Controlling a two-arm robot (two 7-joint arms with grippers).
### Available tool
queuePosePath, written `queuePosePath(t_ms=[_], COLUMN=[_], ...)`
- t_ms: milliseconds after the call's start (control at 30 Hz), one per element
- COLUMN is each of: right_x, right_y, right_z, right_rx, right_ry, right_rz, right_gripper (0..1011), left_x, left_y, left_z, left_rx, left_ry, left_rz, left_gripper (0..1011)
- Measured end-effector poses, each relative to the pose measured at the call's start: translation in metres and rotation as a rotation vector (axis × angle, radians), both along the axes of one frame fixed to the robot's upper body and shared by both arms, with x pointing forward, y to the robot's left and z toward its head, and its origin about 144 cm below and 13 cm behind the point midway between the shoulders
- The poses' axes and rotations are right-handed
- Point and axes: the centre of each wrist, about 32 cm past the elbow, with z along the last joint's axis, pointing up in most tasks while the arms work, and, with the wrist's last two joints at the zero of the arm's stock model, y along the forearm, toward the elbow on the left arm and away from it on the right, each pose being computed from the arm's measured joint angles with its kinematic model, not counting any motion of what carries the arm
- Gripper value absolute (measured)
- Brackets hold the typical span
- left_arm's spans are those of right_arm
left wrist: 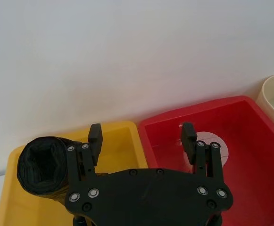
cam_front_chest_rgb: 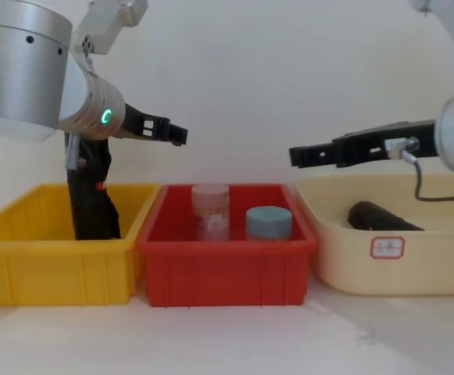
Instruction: Pick up the garbage bag with the one hand and transfer it to the other hand.
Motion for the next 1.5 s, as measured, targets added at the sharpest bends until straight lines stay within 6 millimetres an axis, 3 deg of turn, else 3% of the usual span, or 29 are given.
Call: queuePosePath(t_ms=[533, 1500], right_x=[0.005, 0.016], right_y=[0.022, 0.033], right_z=[0.001, -0.003], right_rx=[-0.085, -0.181], right_ry=[0.003, 0.037], right_rz=[0.055, 0.123], right_gripper=[1000, 1000], left_x=[0.000, 0.000], left_y=[0.000, 0.000], left_z=[0.000, 0.000], left_rx=[0.003, 0.004], left_ry=[0.001, 0.002], left_rz=[0.005, 0.007], left_gripper=[1002, 1002])
